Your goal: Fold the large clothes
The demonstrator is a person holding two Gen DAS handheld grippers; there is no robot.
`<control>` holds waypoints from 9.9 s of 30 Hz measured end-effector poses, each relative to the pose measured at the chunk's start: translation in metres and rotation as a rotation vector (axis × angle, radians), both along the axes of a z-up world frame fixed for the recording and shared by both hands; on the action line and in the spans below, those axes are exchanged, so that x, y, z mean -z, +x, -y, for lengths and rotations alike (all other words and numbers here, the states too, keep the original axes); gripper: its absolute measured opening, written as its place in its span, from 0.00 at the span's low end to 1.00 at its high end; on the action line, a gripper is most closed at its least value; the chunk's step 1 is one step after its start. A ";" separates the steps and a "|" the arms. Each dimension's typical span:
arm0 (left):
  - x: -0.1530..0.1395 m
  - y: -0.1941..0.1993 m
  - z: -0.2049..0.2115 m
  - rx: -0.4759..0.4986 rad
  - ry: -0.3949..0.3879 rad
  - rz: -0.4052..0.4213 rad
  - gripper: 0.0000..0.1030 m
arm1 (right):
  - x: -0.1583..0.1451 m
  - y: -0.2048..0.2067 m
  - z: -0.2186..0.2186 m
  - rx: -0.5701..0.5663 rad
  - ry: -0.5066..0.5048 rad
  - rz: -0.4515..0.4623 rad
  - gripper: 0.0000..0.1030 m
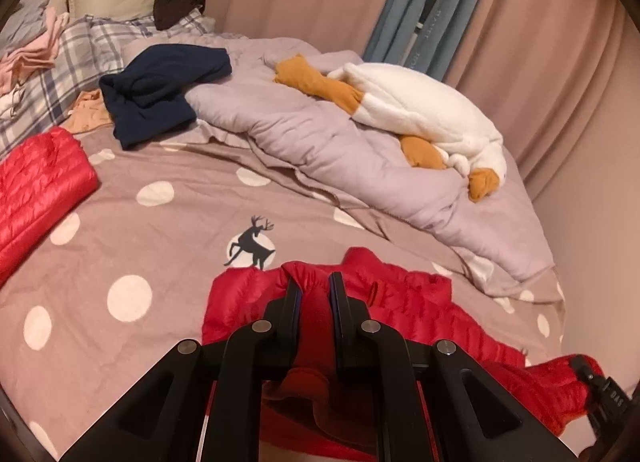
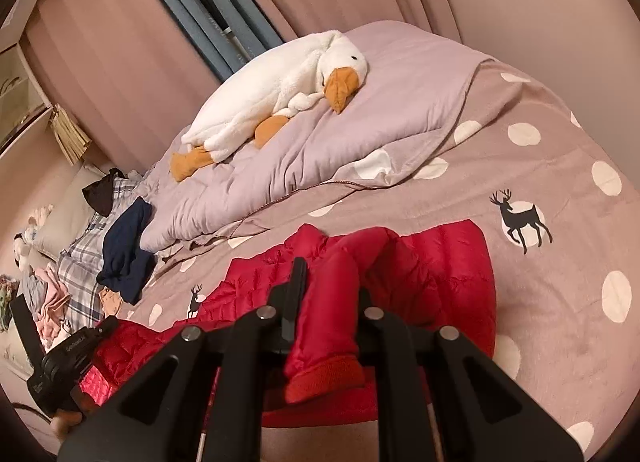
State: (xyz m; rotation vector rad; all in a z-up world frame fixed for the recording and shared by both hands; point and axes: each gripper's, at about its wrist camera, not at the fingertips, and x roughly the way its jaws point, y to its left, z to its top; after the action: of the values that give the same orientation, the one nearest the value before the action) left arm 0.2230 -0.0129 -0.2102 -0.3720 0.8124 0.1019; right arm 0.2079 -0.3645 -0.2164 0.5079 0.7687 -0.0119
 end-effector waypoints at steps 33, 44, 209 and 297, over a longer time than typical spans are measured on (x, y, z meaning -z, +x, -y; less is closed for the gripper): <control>0.043 0.041 -0.019 -0.022 -0.038 -0.095 0.10 | 0.032 0.042 0.000 0.018 -0.029 -0.080 0.14; 0.056 0.062 -0.023 -0.032 -0.042 -0.131 0.10 | 0.042 0.064 0.003 0.023 -0.040 -0.110 0.19; 0.188 -0.033 -0.077 -0.436 -0.056 -0.258 0.69 | 0.163 0.068 -0.132 -0.076 -0.566 -0.028 1.00; 0.061 -0.014 0.085 0.211 -0.076 0.230 0.21 | 0.171 -0.009 -0.010 -0.035 0.105 -0.316 0.34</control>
State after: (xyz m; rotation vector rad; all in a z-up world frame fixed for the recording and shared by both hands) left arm 0.2088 -0.0975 -0.2716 -0.3602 0.6241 -0.1666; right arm 0.1990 -0.3546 -0.3879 0.6004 1.0918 -0.0195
